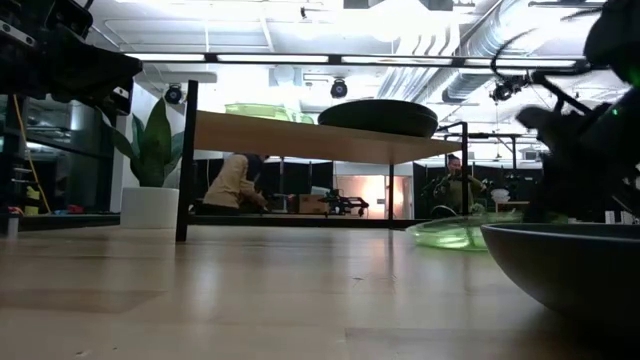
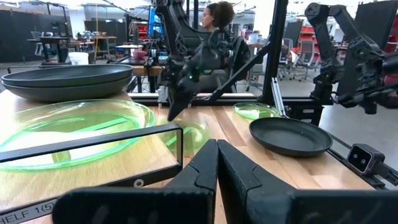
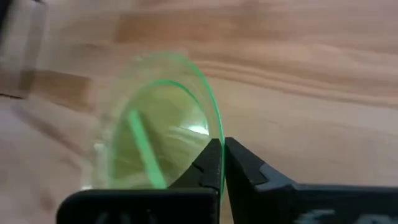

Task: Place and stack plates onto a shelf
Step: Stack the top green plate on top of the green plate on the shelf

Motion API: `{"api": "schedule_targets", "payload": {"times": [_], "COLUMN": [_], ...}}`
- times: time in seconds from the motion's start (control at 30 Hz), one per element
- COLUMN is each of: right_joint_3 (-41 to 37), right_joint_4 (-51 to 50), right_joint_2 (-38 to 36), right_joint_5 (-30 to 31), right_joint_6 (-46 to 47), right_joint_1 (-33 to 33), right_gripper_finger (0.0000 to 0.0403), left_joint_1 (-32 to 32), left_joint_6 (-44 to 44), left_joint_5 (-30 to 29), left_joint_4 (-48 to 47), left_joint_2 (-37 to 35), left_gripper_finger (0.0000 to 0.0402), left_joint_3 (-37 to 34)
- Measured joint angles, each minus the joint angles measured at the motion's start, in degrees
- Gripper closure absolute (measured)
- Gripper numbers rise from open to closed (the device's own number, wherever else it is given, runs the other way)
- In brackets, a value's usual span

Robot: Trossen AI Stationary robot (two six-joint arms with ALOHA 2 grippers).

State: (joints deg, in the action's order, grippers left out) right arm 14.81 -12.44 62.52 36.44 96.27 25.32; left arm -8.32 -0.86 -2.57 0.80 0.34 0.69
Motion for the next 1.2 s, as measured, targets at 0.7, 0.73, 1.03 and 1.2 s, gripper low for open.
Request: {"api": "schedule_targets", "payload": {"times": [0.7, 0.73, 1.03, 1.2], "right_joint_3": [9.1, 11.2, 32.3, 41.7], "right_joint_4": [42.1, 41.9, 34.7, 28.8], "right_joint_2": [-6.4, -5.7, 8.9, 19.6], "right_joint_5": [9.3, 9.1, -2.8, -10.7], "right_joint_6": [-51.0, -53.8, -70.4, -70.9], "right_joint_1": [-4.9, -6.4, -21.8, -28.5], "right_gripper_finger": [0.0403, 0.0403, 0.0403, 0.0403], "left_joint_1": [0.0, 0.0, 0.0, 0.0], "left_joint_6": [0.0, 0.0, 0.0, 0.0], "left_joint_5": [0.0, 0.0, 0.0, 0.0], "left_joint_4": [0.0, 0.0, 0.0, 0.0], "left_joint_2": [0.0, 0.0, 0.0, 0.0], "left_gripper_finger": [0.0402, 0.0402, 0.0401, 0.0402], "left_joint_3": [0.0, 0.0, 0.0, 0.0]}}
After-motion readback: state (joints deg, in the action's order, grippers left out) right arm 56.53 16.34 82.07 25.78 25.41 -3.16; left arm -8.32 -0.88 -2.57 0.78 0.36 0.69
